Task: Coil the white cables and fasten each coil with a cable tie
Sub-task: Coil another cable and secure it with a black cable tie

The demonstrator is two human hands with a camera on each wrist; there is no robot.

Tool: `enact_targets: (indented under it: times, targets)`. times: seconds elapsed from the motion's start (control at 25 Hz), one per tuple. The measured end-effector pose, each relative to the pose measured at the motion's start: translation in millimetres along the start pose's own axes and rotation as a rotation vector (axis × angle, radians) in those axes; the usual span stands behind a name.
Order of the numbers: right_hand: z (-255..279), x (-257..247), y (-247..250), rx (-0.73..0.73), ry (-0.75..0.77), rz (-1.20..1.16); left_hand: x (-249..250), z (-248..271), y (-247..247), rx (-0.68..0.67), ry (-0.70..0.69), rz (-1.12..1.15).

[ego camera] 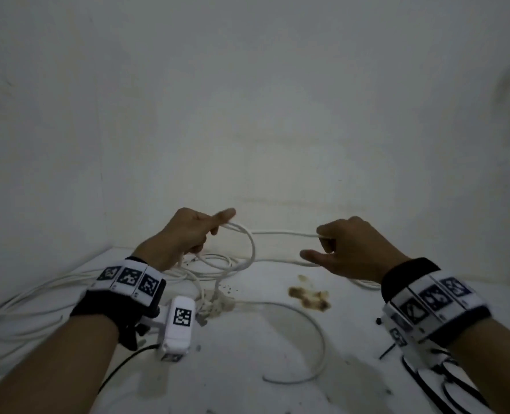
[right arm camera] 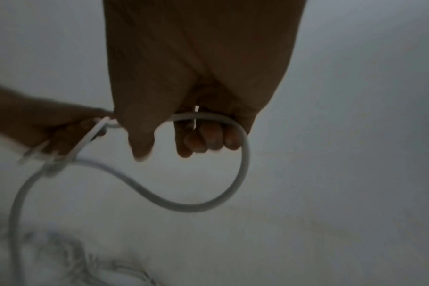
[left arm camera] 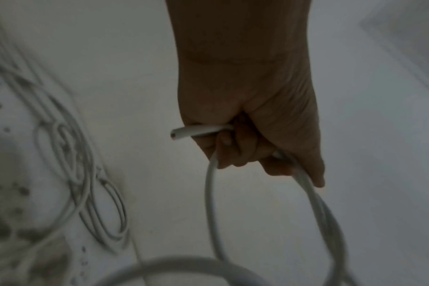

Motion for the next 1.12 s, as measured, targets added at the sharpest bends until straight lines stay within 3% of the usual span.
enact_targets:
  times: [0.12,0.2,0.4,0.52,0.64,0.84,0.96,1.04,1.12]
  targets:
    - [-8.7,0.4,-3.5,0.061,-0.124,-1.078,-3.1,-2.3,8.3,0.01,0.092,0.298]
    - [-0.5,-13.3,-7.6,0.02,-0.231,-1.573,-8.7,-5.2,17.3,0.012,0.125,0.353]
    - [8.3,-62.0,-17.7,-0.129,-0.129,-1.714,-12.0,-15.8,39.7,0.081,0.136,0.309]
    - [8.0,-101.4,-31.7,-0.167,-0.107,-1.559,-11.3,-19.4,32.5,0.092,0.158,0.236]
    - [-0.7,-119.2,-42.1,-0.164,-0.174,-1.166,-11.1,-18.1,25.5,0.138,0.182,0.205]
    - [-26.8,-35.9,-9.2,-0.009,-0.254,-0.094,-19.3,-15.6,65.1,0.354,0.214,0.259]
    - [-19.4,20.0,3.7,-0.065,-0.273,0.535,-18.6,-14.8,87.8,0.373,0.217,0.109]
    - [-15.1,36.7,-5.0,-0.082,-0.278,0.615,-10.9,-17.0,86.3,0.372,0.189,0.059]
    - [-14.9,41.7,-18.8,-0.062,-0.335,0.395,-4.6,-16.4,75.1,0.328,0.179,0.112]
Point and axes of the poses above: each hand's wrist, its own z-axis away from the middle knuckle, its own y-axis out of the back of the hand, x = y × z, the point moved 4 cm from there along -z, towards the middle knuckle, and after that the axes turned 11 degrees about -z, right-handed, at the moved point
